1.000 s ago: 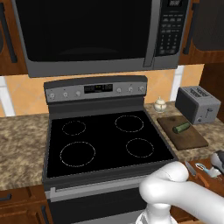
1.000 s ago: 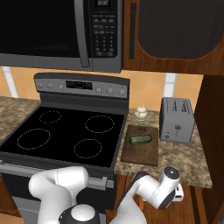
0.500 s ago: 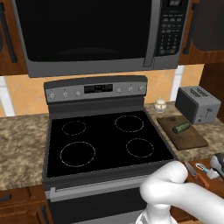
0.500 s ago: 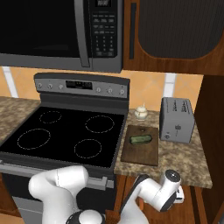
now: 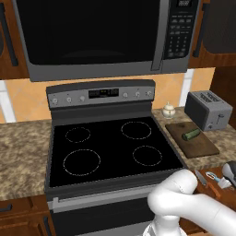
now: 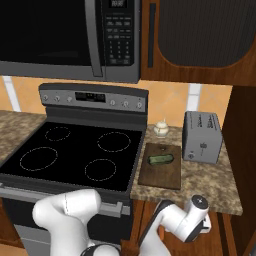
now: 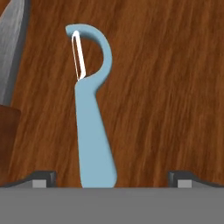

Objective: Place the appropriate cutting tool for cutting the cucumber skin on the cutting board.

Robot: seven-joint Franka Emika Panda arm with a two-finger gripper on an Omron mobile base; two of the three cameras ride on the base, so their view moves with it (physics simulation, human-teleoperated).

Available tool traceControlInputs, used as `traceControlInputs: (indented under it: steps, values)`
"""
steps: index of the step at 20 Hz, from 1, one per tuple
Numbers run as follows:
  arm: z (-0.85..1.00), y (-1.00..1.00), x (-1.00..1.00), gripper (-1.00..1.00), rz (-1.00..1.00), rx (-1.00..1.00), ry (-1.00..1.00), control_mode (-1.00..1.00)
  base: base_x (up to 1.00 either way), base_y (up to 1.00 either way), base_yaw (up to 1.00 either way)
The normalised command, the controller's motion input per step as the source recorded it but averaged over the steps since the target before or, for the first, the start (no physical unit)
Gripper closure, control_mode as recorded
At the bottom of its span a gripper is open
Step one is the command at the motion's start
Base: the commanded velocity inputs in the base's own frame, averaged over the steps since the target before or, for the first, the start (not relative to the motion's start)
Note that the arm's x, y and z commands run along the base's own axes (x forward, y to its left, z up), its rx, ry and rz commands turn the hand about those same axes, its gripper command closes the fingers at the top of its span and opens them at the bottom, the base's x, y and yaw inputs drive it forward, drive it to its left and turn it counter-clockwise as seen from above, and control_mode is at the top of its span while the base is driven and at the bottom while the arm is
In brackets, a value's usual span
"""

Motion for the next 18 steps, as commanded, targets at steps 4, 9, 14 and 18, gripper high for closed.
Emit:
traceControlInputs:
  steps: [4,9,14,18]
  values:
    - [0.00,0.00,0.00,-1.00,0.00,0.03,-0.02,-1.00,0.00,0.00,0.00]
    - [0.00,0.05,0.03,-1.00,0.00,0.03,-0.07,-1.00,0.00,0.00,0.00]
    - [-0.01,0.20,0.02,-1.00,0.00,0.00,-0.05,-1.00,0.00,0.00,0.00]
    - [-0.04,0.22,0.00,1.00,0.00,0.00,0.00,-1.00,0.00,0.00,0.00]
